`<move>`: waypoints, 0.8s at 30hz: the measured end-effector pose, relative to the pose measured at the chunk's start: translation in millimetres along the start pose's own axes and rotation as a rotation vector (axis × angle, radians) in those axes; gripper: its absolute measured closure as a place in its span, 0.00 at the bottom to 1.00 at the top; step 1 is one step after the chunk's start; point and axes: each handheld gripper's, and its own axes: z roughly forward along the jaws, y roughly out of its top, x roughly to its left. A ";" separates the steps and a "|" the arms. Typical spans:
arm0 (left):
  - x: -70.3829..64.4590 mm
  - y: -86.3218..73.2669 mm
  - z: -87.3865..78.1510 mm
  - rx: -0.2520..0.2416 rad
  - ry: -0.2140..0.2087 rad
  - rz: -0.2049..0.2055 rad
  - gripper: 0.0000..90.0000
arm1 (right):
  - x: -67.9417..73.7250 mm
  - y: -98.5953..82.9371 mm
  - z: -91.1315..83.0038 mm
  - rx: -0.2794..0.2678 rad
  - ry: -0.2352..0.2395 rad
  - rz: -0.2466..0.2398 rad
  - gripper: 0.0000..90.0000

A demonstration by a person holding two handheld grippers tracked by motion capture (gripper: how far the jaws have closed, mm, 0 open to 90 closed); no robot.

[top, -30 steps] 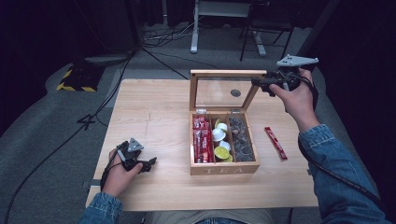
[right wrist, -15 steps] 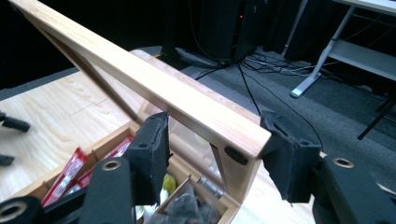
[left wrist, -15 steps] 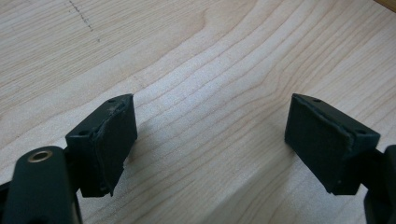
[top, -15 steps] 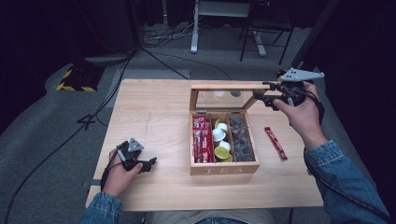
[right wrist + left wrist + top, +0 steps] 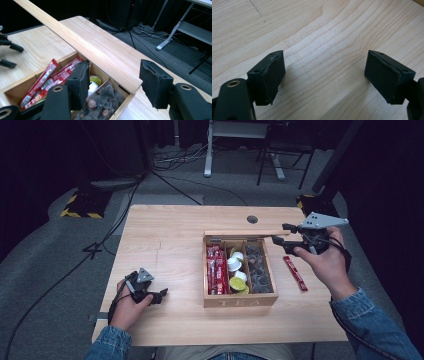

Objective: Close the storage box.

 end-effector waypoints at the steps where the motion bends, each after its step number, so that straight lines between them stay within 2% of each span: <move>1: 0.0 0.0 0.0 0.000 0.000 0.000 0.19 | 1.6 -1.7 -0.9 0.001 0.003 -0.001 0.47; 11: 0.0 0.0 -0.1 0.002 0.000 0.000 0.19 | 24.3 -24.8 -9.6 0.035 -0.001 -0.048 0.45; 16: 0.0 -0.1 0.0 0.001 -0.001 0.000 0.19 | 38.1 -39.1 -11.9 0.053 -0.012 -0.095 0.44; 24: -0.1 0.1 0.2 -0.001 0.001 0.000 0.19 | 51.8 -56.8 -11.8 0.070 -0.022 -0.133 0.43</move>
